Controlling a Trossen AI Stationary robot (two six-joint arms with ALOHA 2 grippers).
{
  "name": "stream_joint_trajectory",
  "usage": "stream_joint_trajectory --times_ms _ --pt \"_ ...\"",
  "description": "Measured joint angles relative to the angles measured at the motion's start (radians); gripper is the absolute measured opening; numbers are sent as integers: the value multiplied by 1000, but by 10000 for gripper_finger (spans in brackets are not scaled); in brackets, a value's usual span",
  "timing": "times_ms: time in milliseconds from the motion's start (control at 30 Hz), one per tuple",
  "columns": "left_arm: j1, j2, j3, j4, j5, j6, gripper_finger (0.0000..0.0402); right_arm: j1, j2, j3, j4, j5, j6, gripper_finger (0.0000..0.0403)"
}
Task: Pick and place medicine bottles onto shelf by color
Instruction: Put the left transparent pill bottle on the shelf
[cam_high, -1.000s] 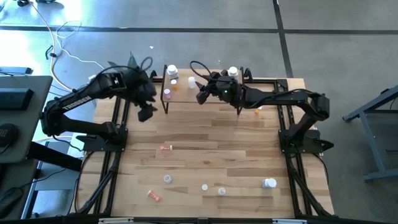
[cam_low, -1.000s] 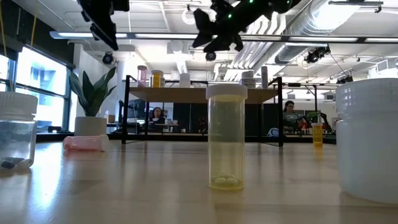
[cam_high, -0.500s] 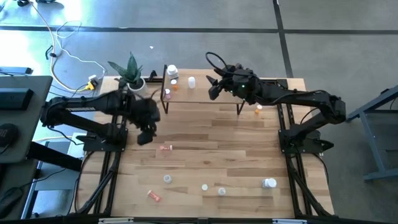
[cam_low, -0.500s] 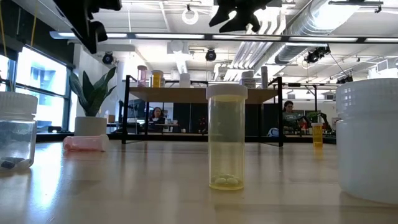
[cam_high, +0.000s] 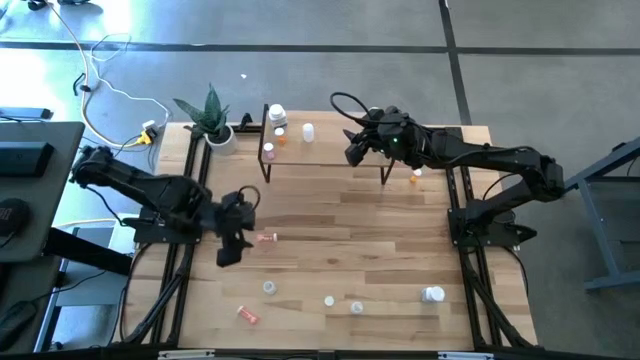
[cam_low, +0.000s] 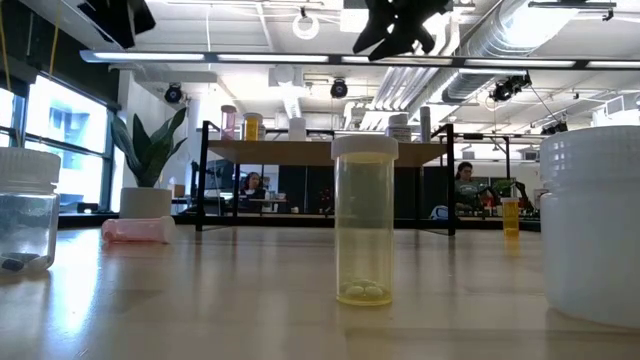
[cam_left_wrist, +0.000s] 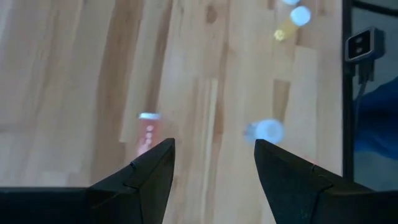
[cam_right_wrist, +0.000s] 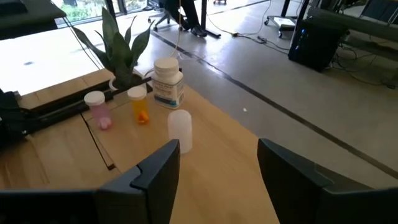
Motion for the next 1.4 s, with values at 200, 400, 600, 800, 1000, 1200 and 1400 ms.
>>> stream_joint_trajectory --times_ms 200,400,600,800,1000,1200,1400 --pt "-147 65 0 64 -75 -104 209 0 0 0 -23 -16 23 207" --pt "-250 175 0 135 -149 -170 209 0 0 0 -39 -31 19 207" --pt "-286 282 0 211 -144 -229 209 0 0 0 -69 -32 23 207" --pt "-295 370 0 244 -141 -236 209 0 0 0 -101 -32 23 207" --pt "-296 435 0 296 -120 -230 209 0 0 0 -110 -32 23 207" --pt "-298 493 1 320 -112 -236 209 0 0 0 -139 -32 41 207" --pt "-298 545 0 328 -108 -244 209 0 0 0 -159 -40 52 207"
